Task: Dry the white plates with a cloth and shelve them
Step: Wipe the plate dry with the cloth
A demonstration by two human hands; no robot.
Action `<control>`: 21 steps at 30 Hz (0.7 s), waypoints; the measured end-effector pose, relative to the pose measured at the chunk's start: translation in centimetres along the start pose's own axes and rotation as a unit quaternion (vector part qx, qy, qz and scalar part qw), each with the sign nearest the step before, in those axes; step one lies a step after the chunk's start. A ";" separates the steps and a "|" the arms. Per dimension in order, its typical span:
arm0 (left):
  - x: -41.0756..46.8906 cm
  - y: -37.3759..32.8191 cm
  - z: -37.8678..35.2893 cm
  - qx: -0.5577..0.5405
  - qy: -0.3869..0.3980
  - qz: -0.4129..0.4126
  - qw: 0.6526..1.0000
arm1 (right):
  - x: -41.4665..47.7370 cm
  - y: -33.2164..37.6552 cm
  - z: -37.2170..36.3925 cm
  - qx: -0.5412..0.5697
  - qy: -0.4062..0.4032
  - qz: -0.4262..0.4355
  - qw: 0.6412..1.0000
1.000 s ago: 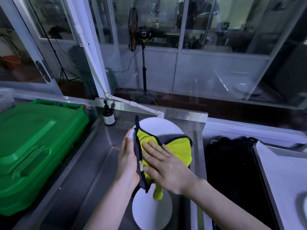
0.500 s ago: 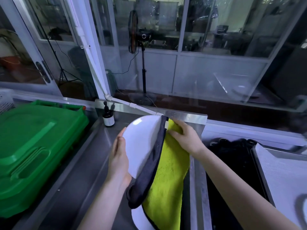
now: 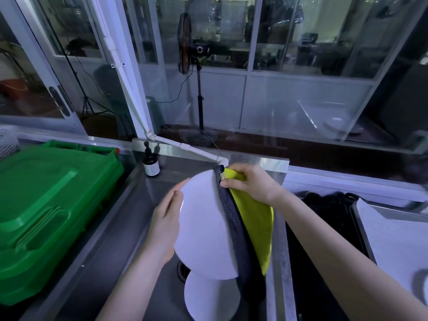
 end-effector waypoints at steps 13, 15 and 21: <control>1.2 1.2 -0.7 -0.111 -0.127 0.024 0.985 | -4.9 -5.1 -6.8 0.436 -0.194 -0.024 0.878; 1.4 1.1 -0.5 -0.075 -0.096 0.023 0.992 | -4.8 -5.0 -5.5 0.419 -0.185 -0.024 0.889; 2.5 -1.1 0.6 0.088 0.089 0.024 0.992 | -2.5 -2.5 0.0 0.198 -0.030 0.051 0.978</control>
Point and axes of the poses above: each hand's wrist, its own x-axis towards the middle knuckle, its own z-axis out of the back of the hand, y = z × x, the point moved 3 cm from there along x, towards the middle knuckle, and after that the axes turned 13 degrees about y, right-handed, at the moved point
